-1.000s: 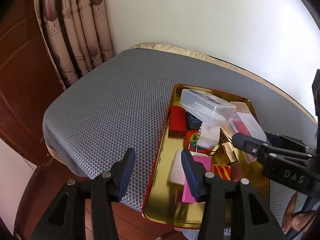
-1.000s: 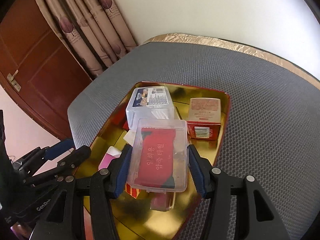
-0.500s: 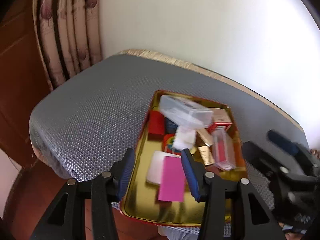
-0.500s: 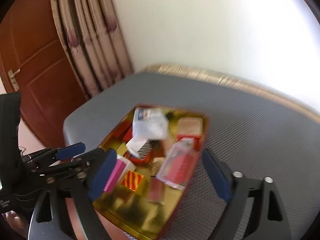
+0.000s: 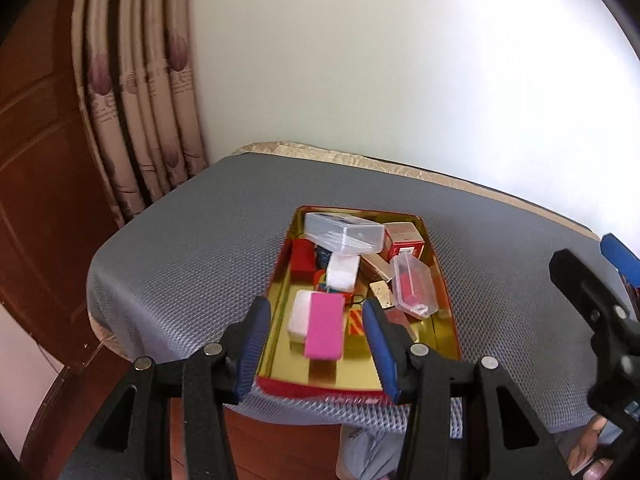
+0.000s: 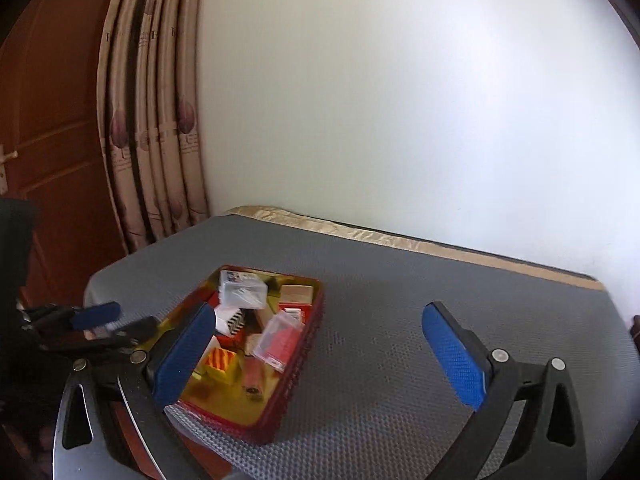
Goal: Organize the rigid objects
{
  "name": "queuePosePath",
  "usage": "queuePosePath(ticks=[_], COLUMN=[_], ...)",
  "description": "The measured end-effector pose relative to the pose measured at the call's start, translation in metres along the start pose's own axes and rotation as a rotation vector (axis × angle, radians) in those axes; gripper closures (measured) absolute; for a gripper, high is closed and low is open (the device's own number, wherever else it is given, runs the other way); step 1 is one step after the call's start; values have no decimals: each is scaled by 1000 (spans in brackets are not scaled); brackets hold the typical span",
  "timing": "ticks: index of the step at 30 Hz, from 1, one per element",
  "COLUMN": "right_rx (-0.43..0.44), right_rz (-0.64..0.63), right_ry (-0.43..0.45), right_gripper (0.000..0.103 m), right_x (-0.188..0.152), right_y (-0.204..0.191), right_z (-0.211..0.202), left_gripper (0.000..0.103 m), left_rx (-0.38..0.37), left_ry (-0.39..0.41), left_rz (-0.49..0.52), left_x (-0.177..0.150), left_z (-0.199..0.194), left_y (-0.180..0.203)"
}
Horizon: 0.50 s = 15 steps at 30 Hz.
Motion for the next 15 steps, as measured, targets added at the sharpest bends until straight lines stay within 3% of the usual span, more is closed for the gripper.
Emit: queuePosePath(ticks=[11, 15], right_rx=[13, -39], right_rz=[50, 26], right_ry=[-45, -49], right_gripper=[0, 0], right_x=[-22, -24], right_y=[-19, -22], right_z=[-14, -16], left_gripper=[54, 54], left_rx=[12, 0], left_ry=[41, 68], left_rz=[-13, 1], left_x=[-18, -16], left_z=[-35, -42], left_y=[-21, -18])
Point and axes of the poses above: each gripper's, at about its wrist camera, not at the fingertips, and z roughly the way its jaws point, y to its right, x to its top, the point moved 8 cm from there along z, roughly the way its jaws point, and after that the axes turned 2 degrees about -y, right-handed, at the moved point
